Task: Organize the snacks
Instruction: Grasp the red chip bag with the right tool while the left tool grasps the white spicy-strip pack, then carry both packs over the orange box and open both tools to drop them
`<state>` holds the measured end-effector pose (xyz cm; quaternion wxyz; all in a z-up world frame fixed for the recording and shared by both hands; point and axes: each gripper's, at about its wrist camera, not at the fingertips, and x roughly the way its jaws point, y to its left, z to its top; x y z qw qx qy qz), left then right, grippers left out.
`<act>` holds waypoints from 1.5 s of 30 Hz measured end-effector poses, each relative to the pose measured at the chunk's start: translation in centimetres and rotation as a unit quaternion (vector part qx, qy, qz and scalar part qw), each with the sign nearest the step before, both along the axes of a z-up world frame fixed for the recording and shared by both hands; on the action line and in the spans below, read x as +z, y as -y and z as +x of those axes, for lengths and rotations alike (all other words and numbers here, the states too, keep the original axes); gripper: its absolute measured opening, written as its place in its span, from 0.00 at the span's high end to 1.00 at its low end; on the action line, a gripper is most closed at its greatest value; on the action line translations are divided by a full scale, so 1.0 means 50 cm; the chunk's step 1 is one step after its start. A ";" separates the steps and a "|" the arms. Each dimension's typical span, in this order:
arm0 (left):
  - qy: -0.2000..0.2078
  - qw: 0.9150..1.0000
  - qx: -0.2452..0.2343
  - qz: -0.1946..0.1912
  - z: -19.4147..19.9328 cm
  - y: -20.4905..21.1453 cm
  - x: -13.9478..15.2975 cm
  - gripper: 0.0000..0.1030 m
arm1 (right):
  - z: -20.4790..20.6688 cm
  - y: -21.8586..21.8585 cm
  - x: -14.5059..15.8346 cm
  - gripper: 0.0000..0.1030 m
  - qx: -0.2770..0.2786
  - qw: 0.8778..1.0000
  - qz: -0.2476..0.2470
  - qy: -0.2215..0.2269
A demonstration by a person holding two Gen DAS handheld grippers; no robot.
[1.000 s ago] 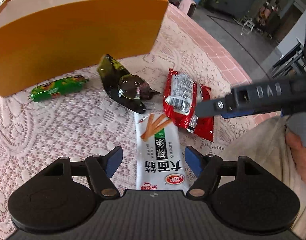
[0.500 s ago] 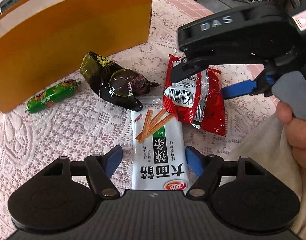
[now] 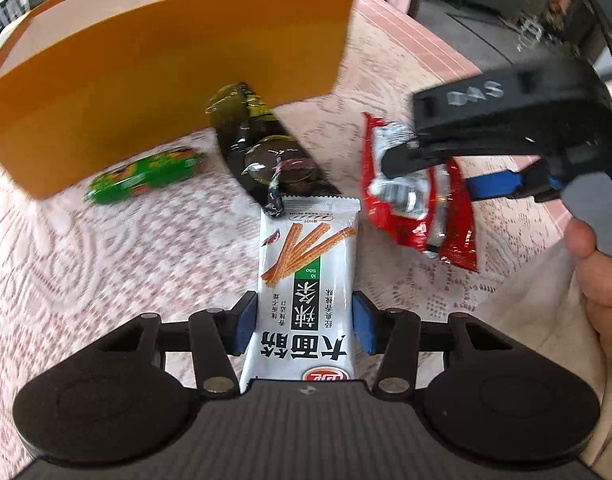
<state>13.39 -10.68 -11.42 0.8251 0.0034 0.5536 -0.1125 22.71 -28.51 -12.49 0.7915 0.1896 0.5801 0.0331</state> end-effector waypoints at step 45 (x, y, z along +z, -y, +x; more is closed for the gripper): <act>0.196 0.972 0.119 -0.058 0.205 -0.202 0.267 0.46 | 0.062 -0.210 0.307 0.32 0.215 0.922 -0.093 0.308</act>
